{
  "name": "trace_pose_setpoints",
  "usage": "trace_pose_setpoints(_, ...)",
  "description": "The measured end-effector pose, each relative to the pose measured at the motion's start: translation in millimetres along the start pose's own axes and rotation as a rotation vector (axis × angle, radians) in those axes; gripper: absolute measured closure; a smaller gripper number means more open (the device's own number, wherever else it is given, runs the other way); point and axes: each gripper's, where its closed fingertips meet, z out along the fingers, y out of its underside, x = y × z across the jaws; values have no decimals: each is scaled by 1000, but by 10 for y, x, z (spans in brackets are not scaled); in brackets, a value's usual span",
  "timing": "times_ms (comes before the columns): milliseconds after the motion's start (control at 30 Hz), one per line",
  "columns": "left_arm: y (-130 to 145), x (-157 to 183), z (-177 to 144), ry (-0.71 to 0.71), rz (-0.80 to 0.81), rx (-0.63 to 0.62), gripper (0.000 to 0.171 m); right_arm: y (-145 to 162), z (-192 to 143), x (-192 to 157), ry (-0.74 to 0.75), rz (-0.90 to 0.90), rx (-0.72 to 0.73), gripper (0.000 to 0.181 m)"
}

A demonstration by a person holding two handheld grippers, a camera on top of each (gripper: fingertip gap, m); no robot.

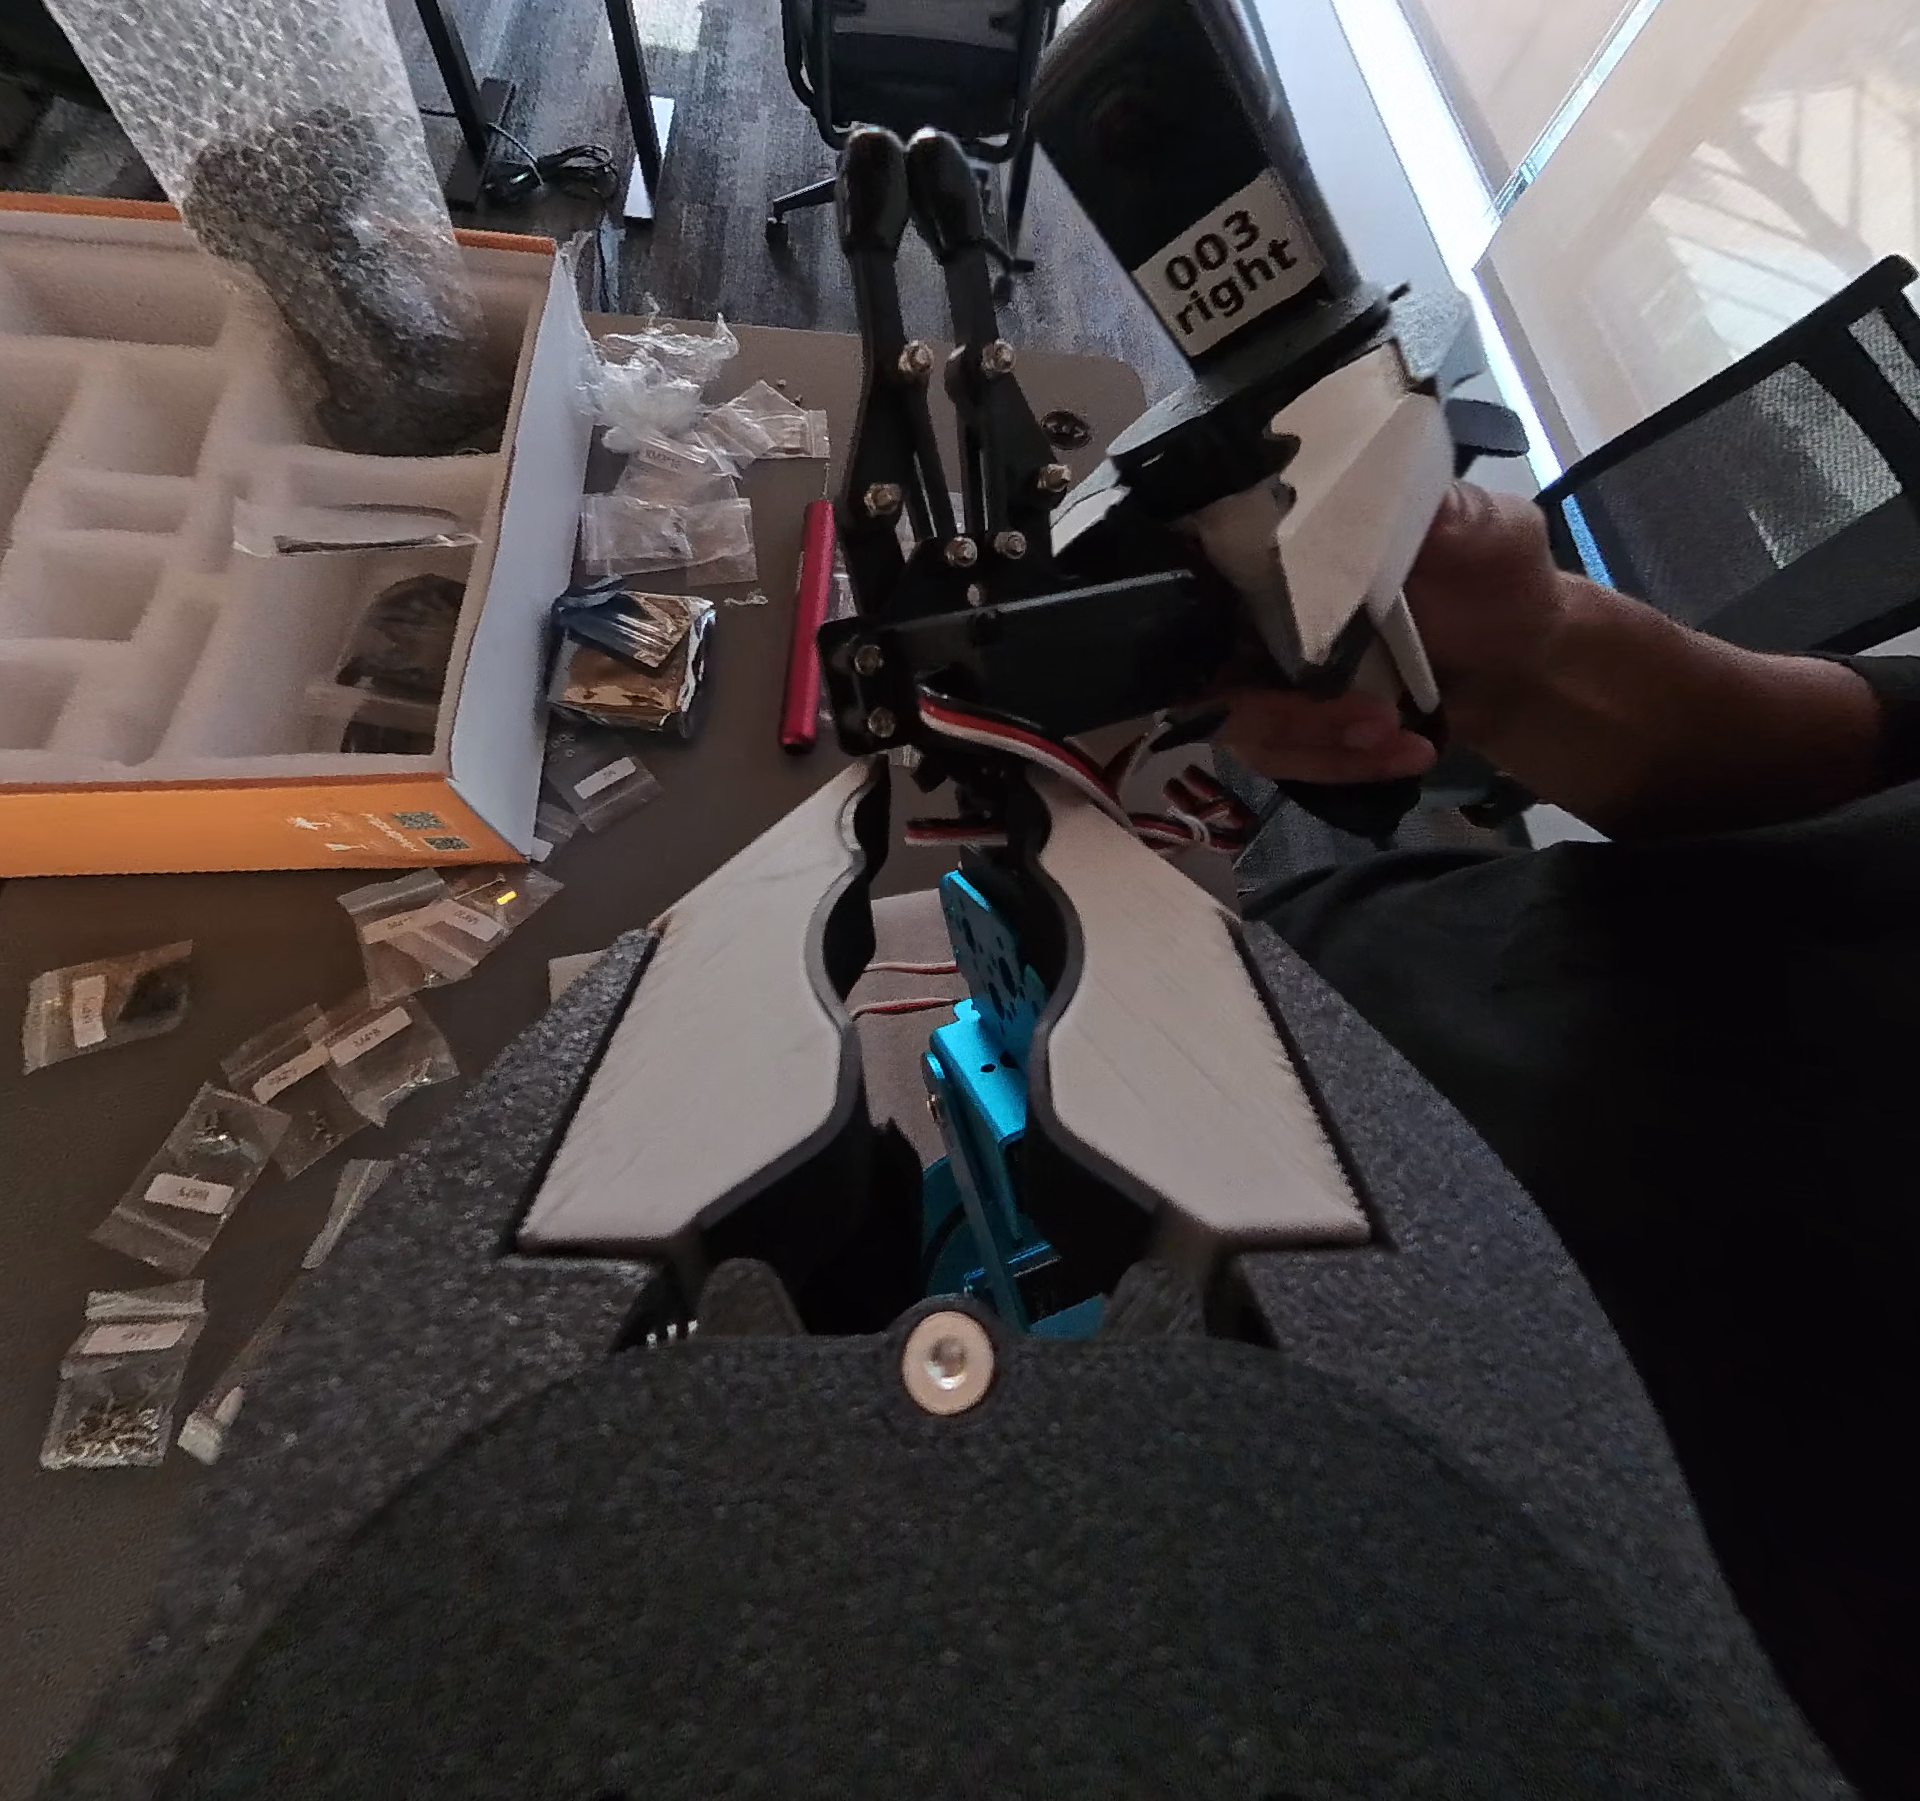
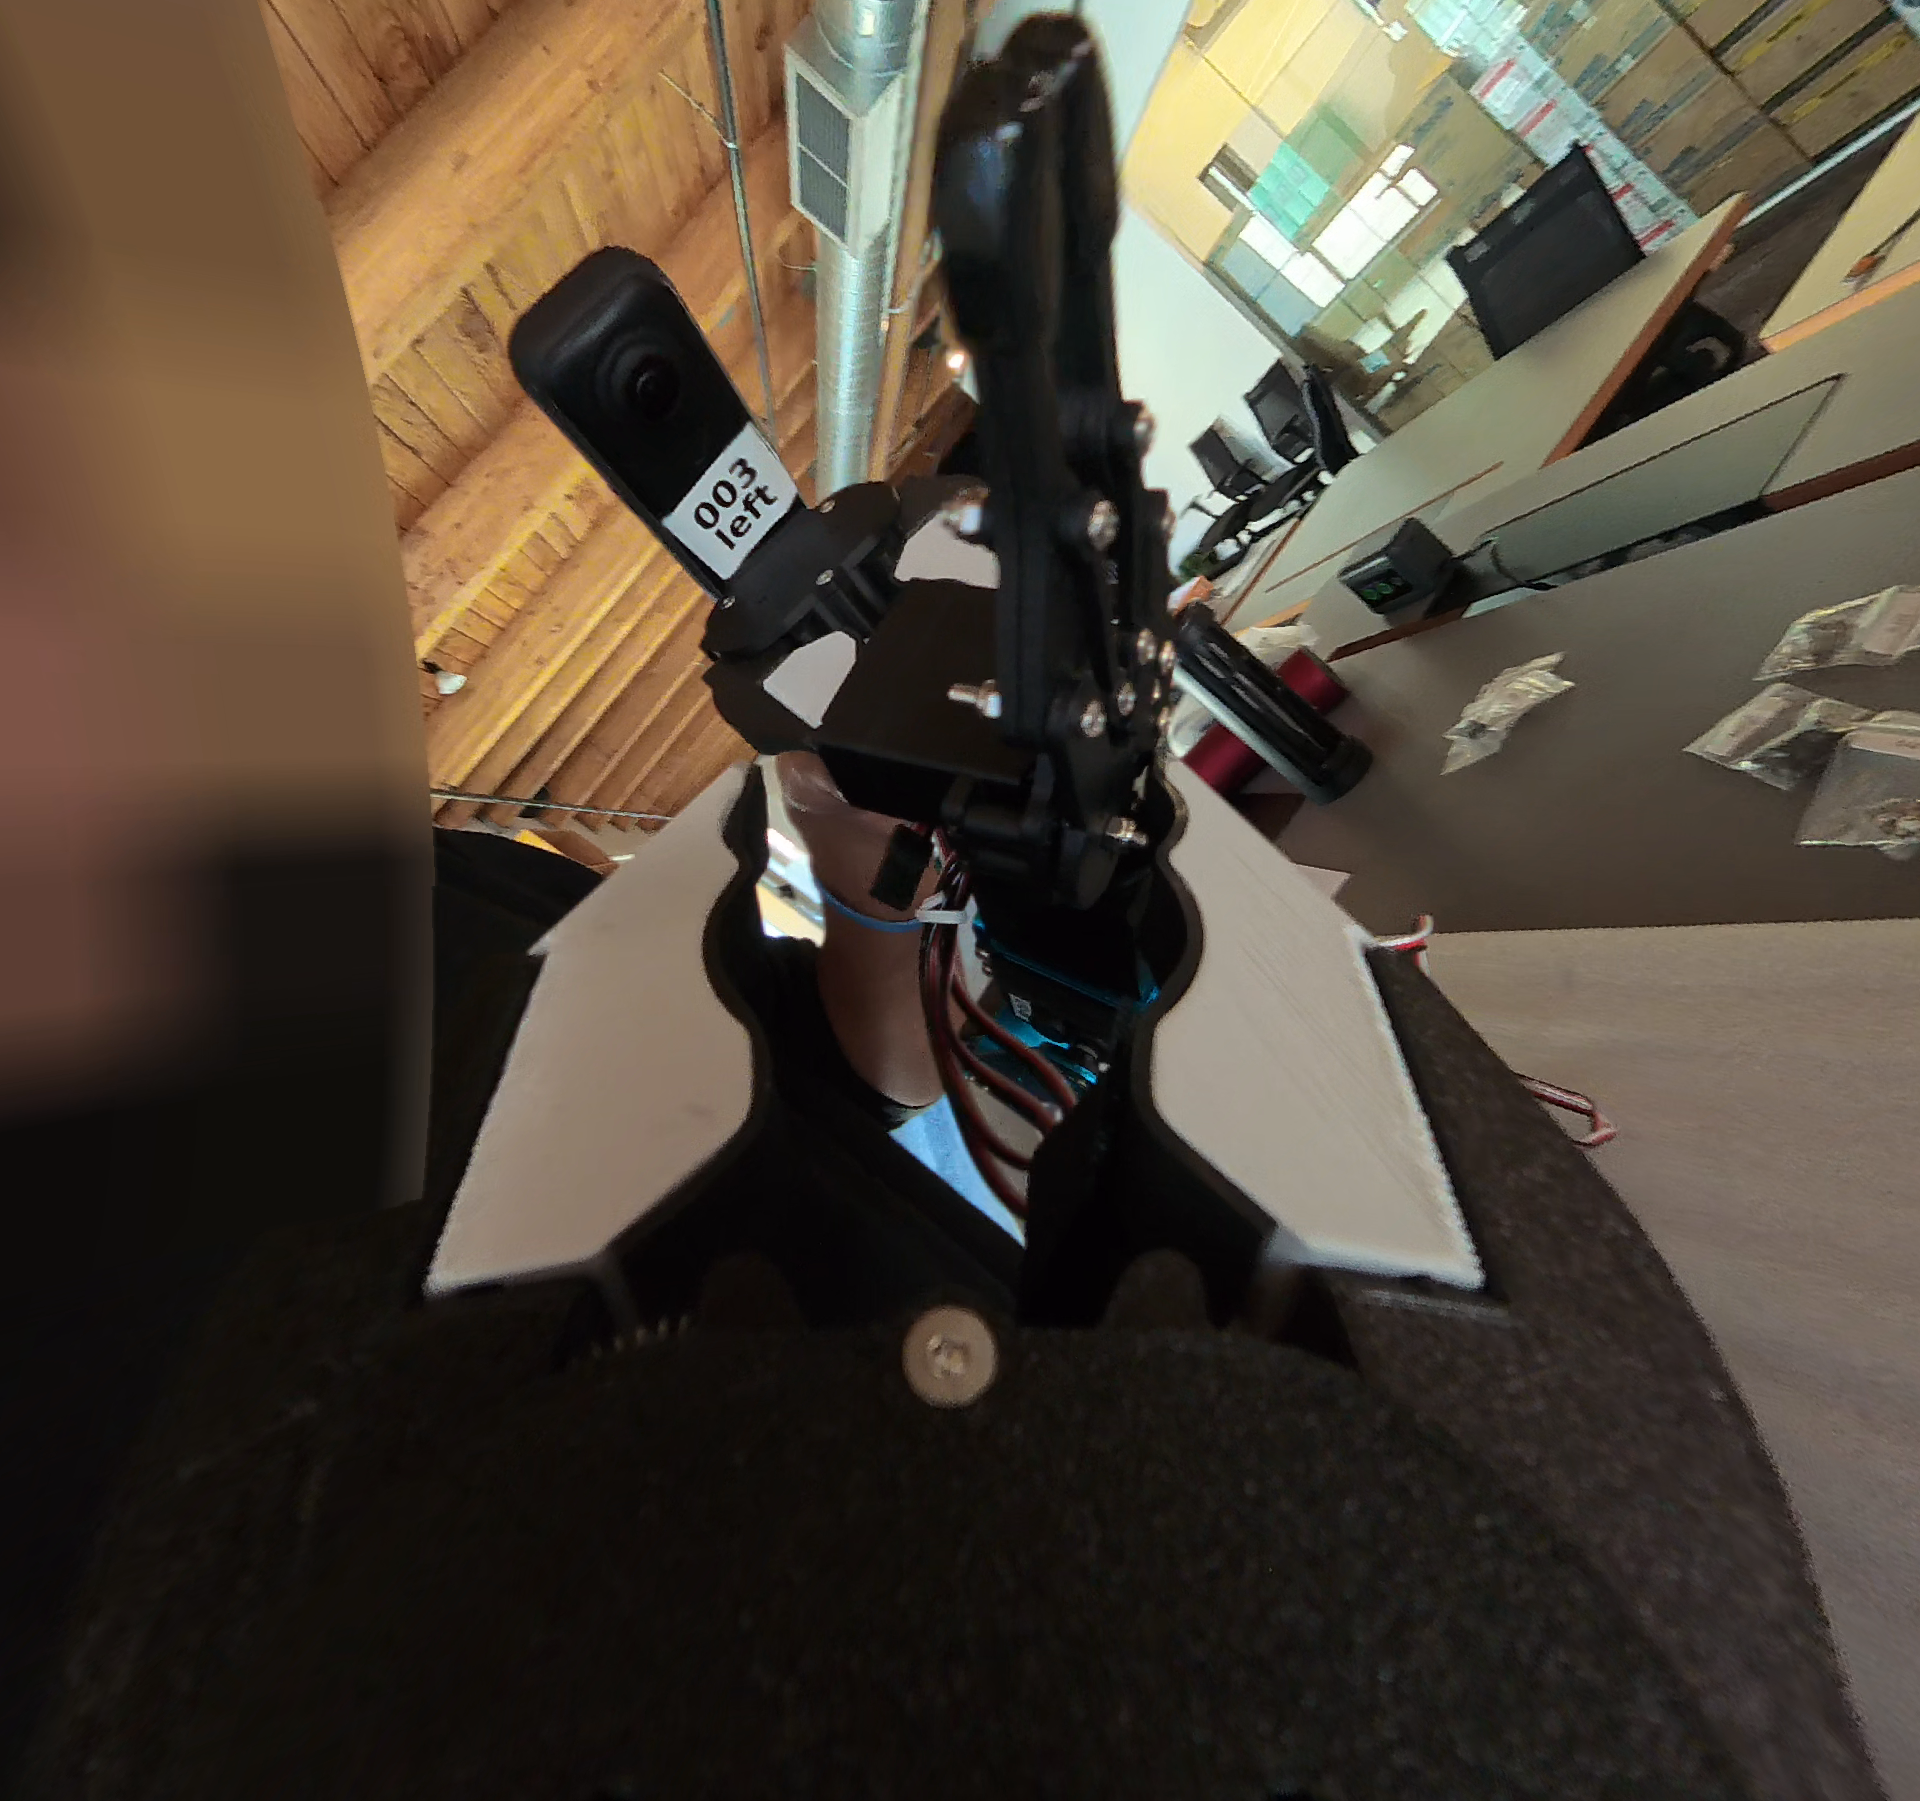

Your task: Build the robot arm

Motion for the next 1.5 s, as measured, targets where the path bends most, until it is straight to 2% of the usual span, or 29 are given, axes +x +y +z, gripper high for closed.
trace_pose_setpoints(133, -2, -19, 2, -45, 40, 0, 148, 14, 7, 4, 42, -36, -10, 108)
trace_pose_setpoints(200, -10, -86, -30, -119, 69, 0, 139, 20, 17, -1, 48, -44, -14, 106)
trace_pose_setpoints(233, -14, -123, -60, -156, 79, 0, 156, 20, 21, -9, 41, -38, -12, 107)
trace_pose_setpoints(300, -15, -270, -149, -260, 116, 7, 159, 24, 16, -37, 13, -18, -9, 111)
trace_pose_setpoints(333, -9, -271, -174, -253, 105, 16, 157, 27, 13, -46, 5, -11, -5, 111)
trace_pose_setpoints(467, -18, -42, -161, -62, -13, 77, 152, 12, -14, -10, 21, -6, 13, 111)
trace_pose_setpoints(600, -41, -33, -151, -30, -35, 97, 149, 23, -2, -27, 27, -16, -1, 111)
trace_pose_setpoints(800, -20, -95, -103, -35, -35, 80, 142, 32, 47, -47, 37, -35, -29, 111)
trace_pose_setpoints(1067, -2, -170, -96, -78, 10, 62, 141, 28, 21, -35, 43, -26, -14, 110)
trace_pose_setpoints(1500, -142, -189, -321, -82, 37, 192, 148, 28, 30, -41, 46, -26, 3, 110)
